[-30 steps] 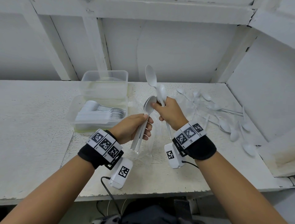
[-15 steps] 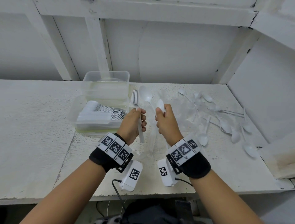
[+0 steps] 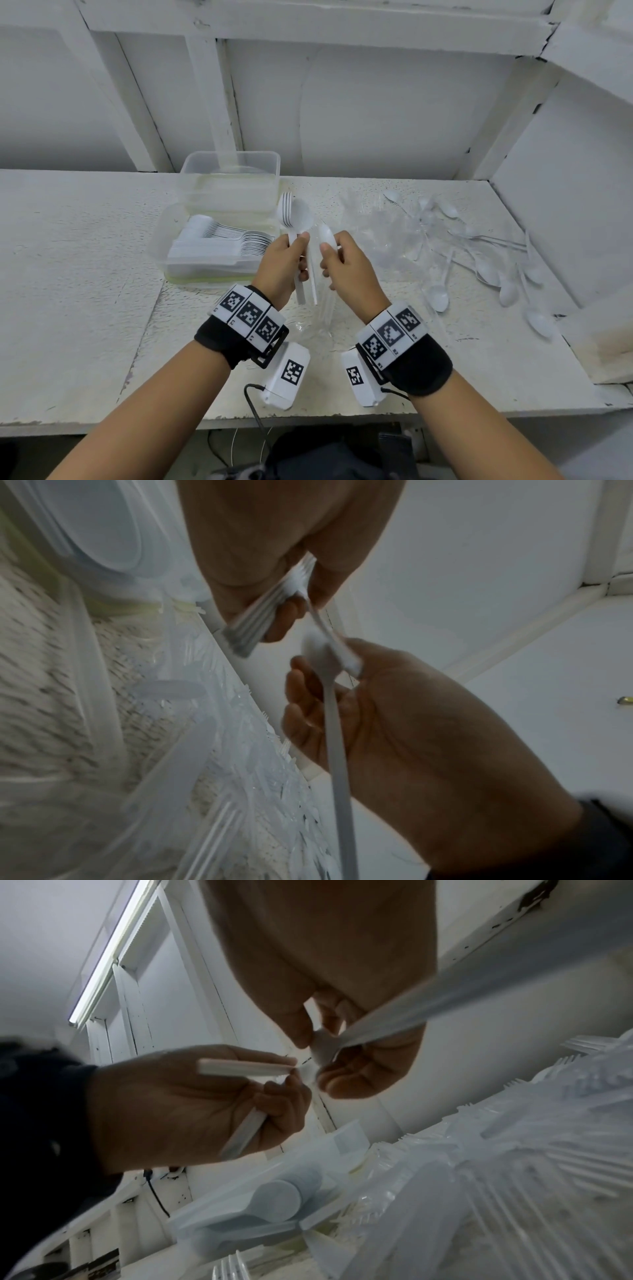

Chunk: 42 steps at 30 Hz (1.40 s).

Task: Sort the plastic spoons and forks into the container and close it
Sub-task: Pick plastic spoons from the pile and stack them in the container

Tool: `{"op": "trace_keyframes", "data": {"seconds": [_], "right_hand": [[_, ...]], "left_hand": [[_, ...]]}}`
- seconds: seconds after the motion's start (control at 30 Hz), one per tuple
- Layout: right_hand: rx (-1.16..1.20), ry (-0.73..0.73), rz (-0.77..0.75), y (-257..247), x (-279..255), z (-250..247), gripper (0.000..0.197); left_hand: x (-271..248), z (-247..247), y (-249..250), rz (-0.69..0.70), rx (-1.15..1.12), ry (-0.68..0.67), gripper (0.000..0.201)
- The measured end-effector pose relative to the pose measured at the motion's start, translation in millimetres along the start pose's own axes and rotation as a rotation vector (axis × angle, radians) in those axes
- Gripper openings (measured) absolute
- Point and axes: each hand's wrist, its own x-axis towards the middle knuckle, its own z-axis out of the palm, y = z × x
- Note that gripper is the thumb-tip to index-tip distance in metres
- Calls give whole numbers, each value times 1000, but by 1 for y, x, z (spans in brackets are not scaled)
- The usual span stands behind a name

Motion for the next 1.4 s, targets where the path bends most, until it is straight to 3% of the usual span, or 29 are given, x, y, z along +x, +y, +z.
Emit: {"op": "trace_keyframes", "data": {"seconds": [0.17,0.27,0.53,0.63,0.77,0.9,1.07,1.3,1.4], "right_hand": [[56,181,-91,-7,8,-13,14],[86,194,-125,-14,13,-14,19],[89,168,36,-10,19,-1,18],[113,238,54,-8,18,3,3],[124,259,73,-8,19,-3,32],[26,232,68,-8,24,-9,13],[118,169,24,-11,23,-16,11],[196,192,15,-4,18,-8,6],[200,199,27,-2,19,-6,7]], "left_hand": [[-2,-2,-3,40,111,6,14],[-4,-3,-5,72,180,-30,9],[-5,-2,-6,123,208,-74,5],[-5,-3,-9,91,213,-66,12],[-8,-3,-8,75,233,-93,2],[-8,-5,-6,71,284,-108,6],[-7,-4,-2,-56,193,-97,33],[-12,1,-1,-211,86,-176,37],[-14,1,0,-197,107,-173,43]]}}
